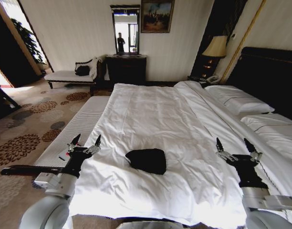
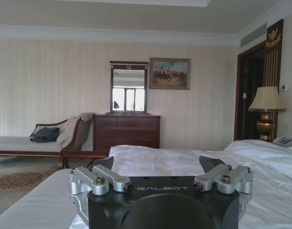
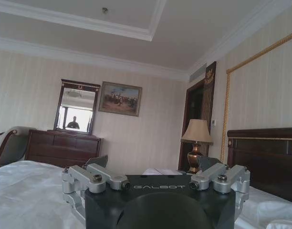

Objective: Fold the clothes on the bed.

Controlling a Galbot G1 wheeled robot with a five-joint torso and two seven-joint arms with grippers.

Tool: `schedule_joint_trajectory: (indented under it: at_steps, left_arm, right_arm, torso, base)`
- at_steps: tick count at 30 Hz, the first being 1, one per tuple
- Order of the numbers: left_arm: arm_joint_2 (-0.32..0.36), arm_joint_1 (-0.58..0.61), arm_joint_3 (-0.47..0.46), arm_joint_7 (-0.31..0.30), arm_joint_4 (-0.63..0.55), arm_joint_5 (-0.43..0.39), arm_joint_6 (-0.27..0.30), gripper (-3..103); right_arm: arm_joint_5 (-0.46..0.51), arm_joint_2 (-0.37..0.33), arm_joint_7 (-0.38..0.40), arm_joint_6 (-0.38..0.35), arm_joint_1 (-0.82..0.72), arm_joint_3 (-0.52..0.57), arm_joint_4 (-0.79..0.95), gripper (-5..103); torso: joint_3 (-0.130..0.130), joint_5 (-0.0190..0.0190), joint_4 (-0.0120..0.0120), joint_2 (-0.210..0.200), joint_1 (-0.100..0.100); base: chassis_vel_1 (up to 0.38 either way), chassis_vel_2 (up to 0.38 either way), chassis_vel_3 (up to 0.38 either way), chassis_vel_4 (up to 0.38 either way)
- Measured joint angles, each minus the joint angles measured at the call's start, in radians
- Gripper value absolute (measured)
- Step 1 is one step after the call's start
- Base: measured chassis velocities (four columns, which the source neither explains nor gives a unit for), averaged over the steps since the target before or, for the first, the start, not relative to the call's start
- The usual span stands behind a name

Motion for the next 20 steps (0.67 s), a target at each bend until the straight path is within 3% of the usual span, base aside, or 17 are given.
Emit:
schedule_joint_trajectory:
  at_steps: [4,20]
  left_arm:
    - [-0.002,-0.012,0.006,-0.021,0.022,-0.038,0.025,100]
    - [-0.003,-0.015,0.007,-0.023,0.026,-0.043,0.028,100]
  right_arm:
    - [-0.008,0.001,-0.013,-0.002,0.000,-0.007,-0.022,100]
    - [-0.005,-0.002,-0.015,-0.003,0.007,-0.012,-0.028,100]
  torso:
    - [0.000,0.0002,-0.0001,0.000,0.000]
    - [0.000,0.0002,-0.0002,0.000,0.000]
  base:
    - [0.000,0.000,0.000,0.000]
    - [0.000,0.000,0.000,0.000]
